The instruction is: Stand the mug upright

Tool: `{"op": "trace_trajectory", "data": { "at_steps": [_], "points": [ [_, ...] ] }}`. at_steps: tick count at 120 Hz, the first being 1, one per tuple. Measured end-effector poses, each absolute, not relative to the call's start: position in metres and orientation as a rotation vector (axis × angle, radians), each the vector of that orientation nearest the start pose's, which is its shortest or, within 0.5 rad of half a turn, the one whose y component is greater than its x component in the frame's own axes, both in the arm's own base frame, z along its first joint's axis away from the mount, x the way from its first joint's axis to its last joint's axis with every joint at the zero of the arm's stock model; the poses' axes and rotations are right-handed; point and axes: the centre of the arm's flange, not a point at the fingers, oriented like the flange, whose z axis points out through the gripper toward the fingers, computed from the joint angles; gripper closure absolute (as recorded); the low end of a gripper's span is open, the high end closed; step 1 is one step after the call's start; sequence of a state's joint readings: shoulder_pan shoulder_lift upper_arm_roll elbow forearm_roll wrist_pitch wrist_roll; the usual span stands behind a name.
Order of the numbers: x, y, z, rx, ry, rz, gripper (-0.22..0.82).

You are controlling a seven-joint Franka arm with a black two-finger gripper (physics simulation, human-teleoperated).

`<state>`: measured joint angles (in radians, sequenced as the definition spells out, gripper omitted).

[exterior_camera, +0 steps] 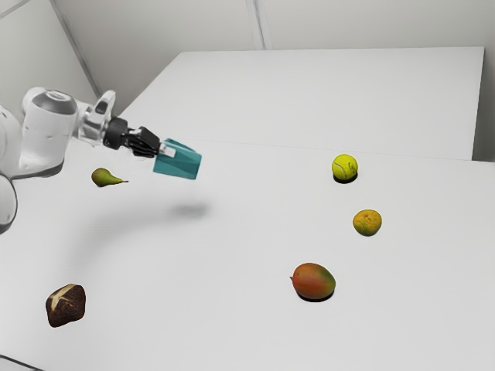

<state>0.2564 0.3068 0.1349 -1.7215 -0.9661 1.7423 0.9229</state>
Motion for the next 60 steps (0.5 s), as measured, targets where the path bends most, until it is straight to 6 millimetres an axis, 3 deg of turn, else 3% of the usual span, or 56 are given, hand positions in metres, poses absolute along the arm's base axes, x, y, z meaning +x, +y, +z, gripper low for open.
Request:
{"op": "trace_trajectory", "data": {
  "at_steps": [17,32,60],
  "points": [
    [0.638,0.113,0.444,2.549,-0.562,0.294,0.78],
    [0.659,0.066,0.439,2.826,-0.844,0.197,0.78],
    [0.671,0.050,0.392,3.030,-0.844,0.124,0.78]
  ]
}}
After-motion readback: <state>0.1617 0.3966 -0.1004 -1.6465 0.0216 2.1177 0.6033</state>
